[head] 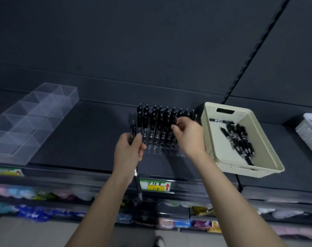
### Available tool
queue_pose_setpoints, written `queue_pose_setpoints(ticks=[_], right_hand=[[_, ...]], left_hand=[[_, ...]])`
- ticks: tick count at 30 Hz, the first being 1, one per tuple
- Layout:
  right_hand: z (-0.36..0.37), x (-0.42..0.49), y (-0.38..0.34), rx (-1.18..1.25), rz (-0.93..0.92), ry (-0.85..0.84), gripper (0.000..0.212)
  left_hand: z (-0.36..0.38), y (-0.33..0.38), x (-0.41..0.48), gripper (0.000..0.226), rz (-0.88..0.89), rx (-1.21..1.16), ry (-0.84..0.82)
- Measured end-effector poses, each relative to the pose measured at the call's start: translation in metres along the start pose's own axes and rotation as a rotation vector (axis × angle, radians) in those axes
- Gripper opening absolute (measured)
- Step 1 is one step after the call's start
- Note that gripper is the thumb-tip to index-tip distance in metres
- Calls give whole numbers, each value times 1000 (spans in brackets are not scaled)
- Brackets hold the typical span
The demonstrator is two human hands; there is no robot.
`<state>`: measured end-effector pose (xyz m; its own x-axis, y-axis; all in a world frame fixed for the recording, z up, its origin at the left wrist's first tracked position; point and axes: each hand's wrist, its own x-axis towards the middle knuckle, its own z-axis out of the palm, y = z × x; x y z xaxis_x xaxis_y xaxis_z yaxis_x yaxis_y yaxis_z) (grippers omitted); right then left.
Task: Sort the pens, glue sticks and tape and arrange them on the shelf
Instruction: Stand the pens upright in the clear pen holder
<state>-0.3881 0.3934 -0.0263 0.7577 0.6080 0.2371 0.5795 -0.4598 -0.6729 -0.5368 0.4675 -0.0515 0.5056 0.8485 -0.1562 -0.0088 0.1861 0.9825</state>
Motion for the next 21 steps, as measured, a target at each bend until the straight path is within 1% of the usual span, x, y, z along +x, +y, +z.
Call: queue_pose_setpoints(ticks=[2,4,8,11,13,14,16,17,19,21], right_hand=[[4,-1,3,46,23,7,5],[7,-3,4,74,35,0,5],[5,3,2,18,20,-29,8],[0,0,1,-13,42,-2,13],[-2,-8,1,76,81,-6,15],[-4,-13,-2,170,102,-47,15],[-7,-21,-11,378,132,-192,15],[-9,-24,-15,443,123,-260,16],[-12,-29,-21,515,100,-335,21],[-17,-32,-23,545,109,-334,21]], left_hand=[[0,-6,-1,13,-23,-2,-2],[-4,-12,-3,15,-46,18,-18],[-12,-16,-6,22,-32,171,-93],[-12,-10,-5,15,-7,188,-156],[-8,-8,-9,14,23,185,-213],[-5,-6,-11,14,35,192,-247],[1,-1,-14,14,65,219,-308],[4,2,-15,14,82,234,-332],[10,5,-17,14,104,243,-372],[14,7,-19,14,103,231,-386]])
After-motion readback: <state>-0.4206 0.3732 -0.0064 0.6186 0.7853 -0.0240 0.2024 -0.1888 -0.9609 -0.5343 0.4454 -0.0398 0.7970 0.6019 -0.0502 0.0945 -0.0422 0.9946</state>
